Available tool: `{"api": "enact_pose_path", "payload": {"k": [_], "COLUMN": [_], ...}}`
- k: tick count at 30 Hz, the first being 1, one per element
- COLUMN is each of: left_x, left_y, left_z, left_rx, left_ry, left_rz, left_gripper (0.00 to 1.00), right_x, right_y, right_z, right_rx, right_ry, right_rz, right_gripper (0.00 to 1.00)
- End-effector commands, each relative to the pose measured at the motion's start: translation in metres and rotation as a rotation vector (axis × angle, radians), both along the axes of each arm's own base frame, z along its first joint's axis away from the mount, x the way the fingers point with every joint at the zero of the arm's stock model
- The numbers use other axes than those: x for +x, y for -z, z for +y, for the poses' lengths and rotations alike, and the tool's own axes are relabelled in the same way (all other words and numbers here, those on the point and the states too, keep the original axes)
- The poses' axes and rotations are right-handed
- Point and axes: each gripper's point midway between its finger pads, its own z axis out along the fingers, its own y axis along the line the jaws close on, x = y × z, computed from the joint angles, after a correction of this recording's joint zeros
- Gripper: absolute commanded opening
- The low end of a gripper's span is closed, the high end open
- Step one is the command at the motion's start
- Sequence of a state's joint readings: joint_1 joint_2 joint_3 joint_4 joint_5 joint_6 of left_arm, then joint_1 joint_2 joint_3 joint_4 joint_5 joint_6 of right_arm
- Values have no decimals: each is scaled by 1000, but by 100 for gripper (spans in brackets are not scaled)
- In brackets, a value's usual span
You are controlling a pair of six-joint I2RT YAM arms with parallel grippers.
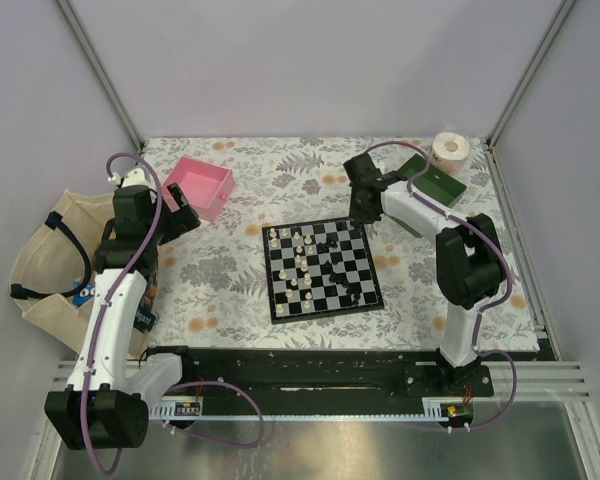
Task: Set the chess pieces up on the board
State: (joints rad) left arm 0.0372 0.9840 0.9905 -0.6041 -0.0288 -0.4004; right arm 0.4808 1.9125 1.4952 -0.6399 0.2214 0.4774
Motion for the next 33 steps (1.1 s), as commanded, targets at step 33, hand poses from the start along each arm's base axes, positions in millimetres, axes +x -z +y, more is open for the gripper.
{"api": "enact_pose_path", "payload": {"k": [33], "left_x": [6], "left_y": [-9], "left_z": [1], "left_rx": [-19], "left_ry": [-1], "left_rz": [-39], "left_gripper": [99], "right_x": [16], "right_y": [24], "right_z": [8], "right_rx": [6], "right_ry": [-17], "right_rz": [20], "right_gripper": [12]}}
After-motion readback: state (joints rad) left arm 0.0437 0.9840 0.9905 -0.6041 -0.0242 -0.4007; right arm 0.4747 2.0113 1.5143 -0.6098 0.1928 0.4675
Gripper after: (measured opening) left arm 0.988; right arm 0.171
